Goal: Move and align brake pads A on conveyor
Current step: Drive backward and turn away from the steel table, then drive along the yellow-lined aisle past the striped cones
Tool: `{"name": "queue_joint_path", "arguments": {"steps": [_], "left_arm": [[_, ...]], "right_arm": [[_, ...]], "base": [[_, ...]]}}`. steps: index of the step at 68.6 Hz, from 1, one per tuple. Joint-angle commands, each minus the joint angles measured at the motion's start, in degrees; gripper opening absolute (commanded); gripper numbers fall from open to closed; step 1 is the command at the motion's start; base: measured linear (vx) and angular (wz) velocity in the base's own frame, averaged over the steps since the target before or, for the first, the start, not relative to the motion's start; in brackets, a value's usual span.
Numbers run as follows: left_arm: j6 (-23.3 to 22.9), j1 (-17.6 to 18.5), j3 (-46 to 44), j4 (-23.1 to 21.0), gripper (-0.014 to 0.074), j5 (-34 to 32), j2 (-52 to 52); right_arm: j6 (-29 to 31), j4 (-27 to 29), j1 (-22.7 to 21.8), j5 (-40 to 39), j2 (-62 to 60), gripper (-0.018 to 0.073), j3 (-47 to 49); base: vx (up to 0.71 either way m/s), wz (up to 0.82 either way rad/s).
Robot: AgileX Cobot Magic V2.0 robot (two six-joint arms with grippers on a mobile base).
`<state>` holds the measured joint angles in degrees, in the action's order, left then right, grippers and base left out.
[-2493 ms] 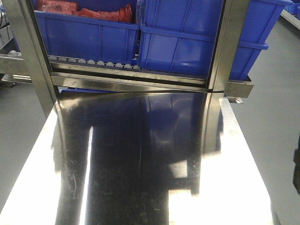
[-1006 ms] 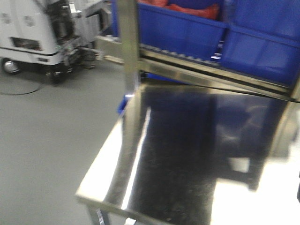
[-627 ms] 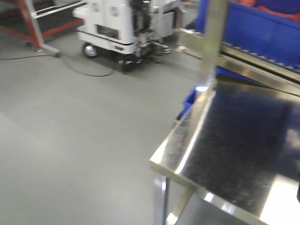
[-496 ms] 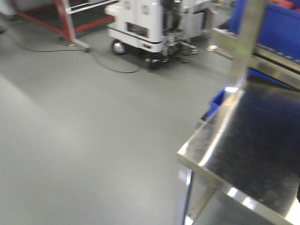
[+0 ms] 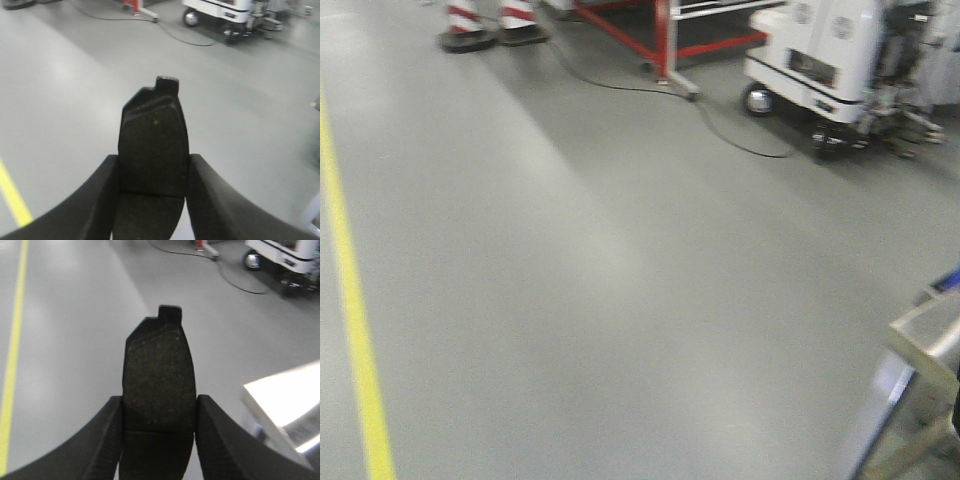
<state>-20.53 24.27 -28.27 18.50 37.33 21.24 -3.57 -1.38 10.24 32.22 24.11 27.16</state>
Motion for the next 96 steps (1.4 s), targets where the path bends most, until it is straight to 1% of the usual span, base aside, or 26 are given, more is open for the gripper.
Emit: {"name": "queue_joint_path", "arguments": {"steps": [1, 26, 43, 71, 96], "left_arm": [[-0.46, 0.22, -1.64, 0.88, -0.0006, -4.94, 0.44], [-0.46, 0.22, -1.64, 0.88, -0.0006, -4.94, 0.44], [-0.46, 0.22, -1.64, 0.88, -0.0006, -4.94, 0.44], [-0.46, 0.22, -1.64, 0.88, -0.0006, -4.94, 0.44], [-0.46, 0.22, -1.64, 0.88, -0.0006, -4.94, 0.44]], "right_arm": [[0.5, -0.28, -0.42, -5.66, 0.29, -0.0004, 1.8], [0.5, -0.34, -0.42, -5.66, 0.29, -0.0004, 1.8], [0.5, -0.33, -0.42, -5.66, 0.29, -0.0004, 1.8], [0.5, -0.33, -0.42, -5.66, 0.29, -0.0004, 1.8], [0.5, -0.49, -0.42, -5.5, 0.29, -0.0004, 1.8]], "base": [[-0.12, 0.85], [-0.07, 0.86], [-0.01, 0.55], [0.13, 0.27], [0.37, 0.0]]}}
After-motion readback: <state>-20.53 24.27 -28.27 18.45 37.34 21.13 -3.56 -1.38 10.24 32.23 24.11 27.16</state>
